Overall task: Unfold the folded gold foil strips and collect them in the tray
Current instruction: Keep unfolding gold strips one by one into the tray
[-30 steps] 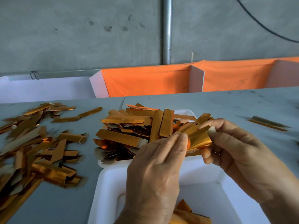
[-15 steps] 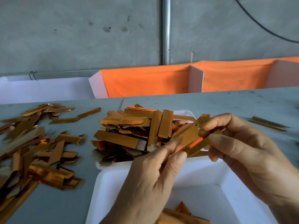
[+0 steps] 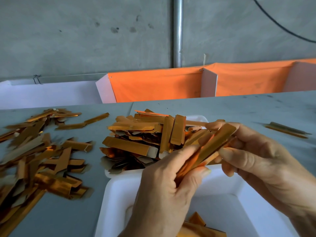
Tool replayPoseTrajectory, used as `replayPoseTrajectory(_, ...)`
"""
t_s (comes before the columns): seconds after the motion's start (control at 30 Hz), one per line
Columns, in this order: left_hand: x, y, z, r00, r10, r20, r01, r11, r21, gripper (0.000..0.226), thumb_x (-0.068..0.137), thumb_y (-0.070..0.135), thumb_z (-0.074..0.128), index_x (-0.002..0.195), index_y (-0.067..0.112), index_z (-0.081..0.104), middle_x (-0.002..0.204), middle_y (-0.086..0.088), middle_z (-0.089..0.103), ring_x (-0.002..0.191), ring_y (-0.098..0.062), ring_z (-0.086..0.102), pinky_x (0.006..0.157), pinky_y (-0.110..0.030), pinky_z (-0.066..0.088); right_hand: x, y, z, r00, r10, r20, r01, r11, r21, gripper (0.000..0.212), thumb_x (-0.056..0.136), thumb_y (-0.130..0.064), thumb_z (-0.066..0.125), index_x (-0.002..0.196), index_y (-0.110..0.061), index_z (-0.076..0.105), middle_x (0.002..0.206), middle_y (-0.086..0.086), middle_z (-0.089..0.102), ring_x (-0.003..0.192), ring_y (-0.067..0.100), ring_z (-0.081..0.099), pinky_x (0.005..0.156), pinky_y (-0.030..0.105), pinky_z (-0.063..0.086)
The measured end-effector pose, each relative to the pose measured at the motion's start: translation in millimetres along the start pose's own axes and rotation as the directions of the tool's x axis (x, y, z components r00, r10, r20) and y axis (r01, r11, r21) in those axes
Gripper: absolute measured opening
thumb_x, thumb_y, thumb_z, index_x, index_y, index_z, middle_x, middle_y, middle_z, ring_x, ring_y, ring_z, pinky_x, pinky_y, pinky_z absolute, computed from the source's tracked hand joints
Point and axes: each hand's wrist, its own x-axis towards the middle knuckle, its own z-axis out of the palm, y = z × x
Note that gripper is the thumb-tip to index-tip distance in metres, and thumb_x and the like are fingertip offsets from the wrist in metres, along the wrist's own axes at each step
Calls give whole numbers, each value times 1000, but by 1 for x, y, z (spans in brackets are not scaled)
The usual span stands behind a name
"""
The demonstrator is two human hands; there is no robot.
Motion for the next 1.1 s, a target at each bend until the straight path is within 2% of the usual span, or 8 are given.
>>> replayPoseTrajectory(0.13,2,-1,1,1000,19,22,-20,1000,22,44,79,43,61,123,47,56,93,28,63,85,4,63,71,-8,47,1,-1,2,999,28,-39,-28,1000,2,64,54,-48,87,108,-19,71,82,3,67,68,10,61,53,18,47)
replayPoseTrajectory(0.27,3,1,3,997,68,36,-70,997,43,44,84,51,56,126,37,59,85,31,56,80,7,58,68,-4,42,2,1,2,997,40,-69,-38,999,24,62,51,-48,88,103,-18,73,73,-2,66,61,7,59,53,17,47)
replayPoseTrajectory(0.43,4,1,3,993,120,-15,-119,992,48,47,86,52,46,123,29,63,81,31,53,68,12,53,63,-2,38,1,1,3,996,40,-83,-39,999,18,60,53,-48,87,102,-16,72,75,0,67,60,9,58,53,18,48)
replayPoseTrajectory(0.57,4,2,1,987,155,29,-157,984,84,48,88,50,46,125,25,62,83,28,56,71,12,53,63,-3,39,2,2,4,997,29,-67,-26,998,53,55,53,-45,88,100,-20,73,74,2,66,60,9,58,53,19,49)
replayPoseTrajectory(0.67,4,3,0,988,148,53,-152,984,91,52,86,54,47,128,26,59,92,22,63,79,8,58,65,-3,42,1,2,5,997,27,-67,-23,998,57,53,53,-46,88,96,-21,72,72,3,64,58,10,58,53,19,50)
replayPoseTrajectory(0.8,4,3,0,990,122,74,-127,990,68,45,88,50,45,125,30,61,69,31,50,55,5,53,55,-2,36,2,4,4,996,26,-80,-25,1000,6,52,51,-49,88,93,-22,72,68,0,63,57,10,57,51,18,48)
replayPoseTrajectory(0.87,4,2,-1,991,104,83,-108,994,37,43,88,52,48,124,34,61,67,30,51,51,3,53,53,-4,36,1,4,4,997,15,-81,-15,1000,-3,52,52,-49,87,94,-23,71,69,1,62,57,10,57,51,19,47)
replayPoseTrajectory(1.1,5,-5,-4,982,48,183,-19,987,-157,34,85,56,43,116,53,57,88,5,68,55,-8,58,52,-12,42,1,-1,0,997,20,-78,-19,1000,9,47,58,-51,85,77,-13,64,67,6,61,56,15,57,50,22,47)
